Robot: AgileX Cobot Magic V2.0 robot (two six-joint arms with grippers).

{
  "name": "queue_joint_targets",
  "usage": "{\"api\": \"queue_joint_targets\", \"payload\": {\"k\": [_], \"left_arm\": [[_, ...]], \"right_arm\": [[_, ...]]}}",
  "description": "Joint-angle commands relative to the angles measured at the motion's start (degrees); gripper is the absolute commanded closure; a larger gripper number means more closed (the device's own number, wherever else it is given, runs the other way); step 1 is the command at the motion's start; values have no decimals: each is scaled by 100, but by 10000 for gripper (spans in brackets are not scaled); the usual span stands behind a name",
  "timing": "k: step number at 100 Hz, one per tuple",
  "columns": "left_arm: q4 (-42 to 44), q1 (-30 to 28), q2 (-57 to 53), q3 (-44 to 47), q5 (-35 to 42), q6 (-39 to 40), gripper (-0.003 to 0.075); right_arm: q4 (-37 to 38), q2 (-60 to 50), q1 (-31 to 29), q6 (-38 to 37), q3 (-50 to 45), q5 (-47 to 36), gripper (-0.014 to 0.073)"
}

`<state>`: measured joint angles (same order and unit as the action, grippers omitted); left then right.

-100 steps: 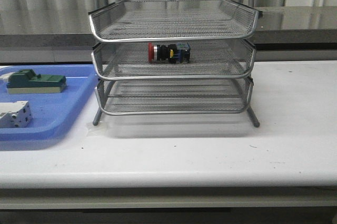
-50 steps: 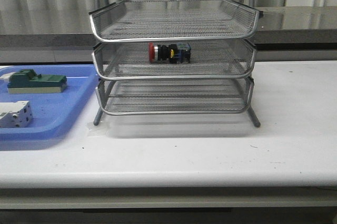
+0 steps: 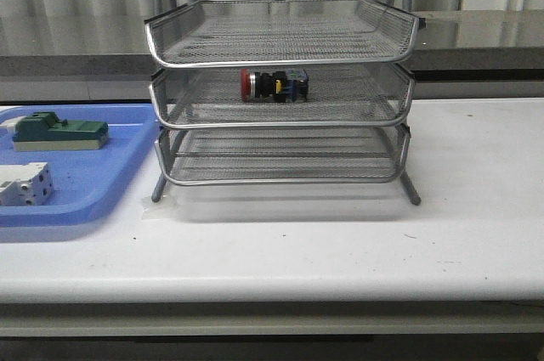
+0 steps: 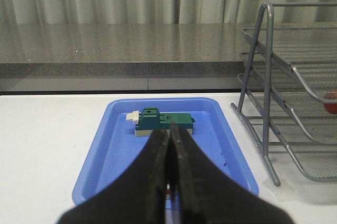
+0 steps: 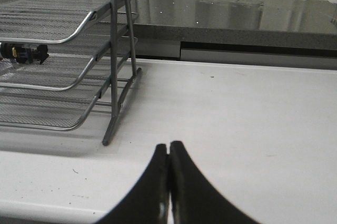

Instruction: Place button on rack with both arms

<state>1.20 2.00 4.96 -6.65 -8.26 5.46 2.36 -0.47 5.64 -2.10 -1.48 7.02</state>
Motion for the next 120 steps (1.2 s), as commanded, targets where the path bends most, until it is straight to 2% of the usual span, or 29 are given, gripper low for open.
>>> {"api": "queue_joint_targets", "payload": {"k": [1,17,42,120], "left_arm": [[14,57,-262,133,508,58,741],[14,57,-711,532,529,58,741],[14,57,-702,880,1248,58,741],[-24,57,-702,880,1260,58,741]], "right_arm": [[49,-103,-25,21,-15,-484,660],[49,-103,-25,21,-15,-484,660],[49,-103,-25,21,-15,-484,660],[49,-103,-25,21,-15,-484,660]]}}
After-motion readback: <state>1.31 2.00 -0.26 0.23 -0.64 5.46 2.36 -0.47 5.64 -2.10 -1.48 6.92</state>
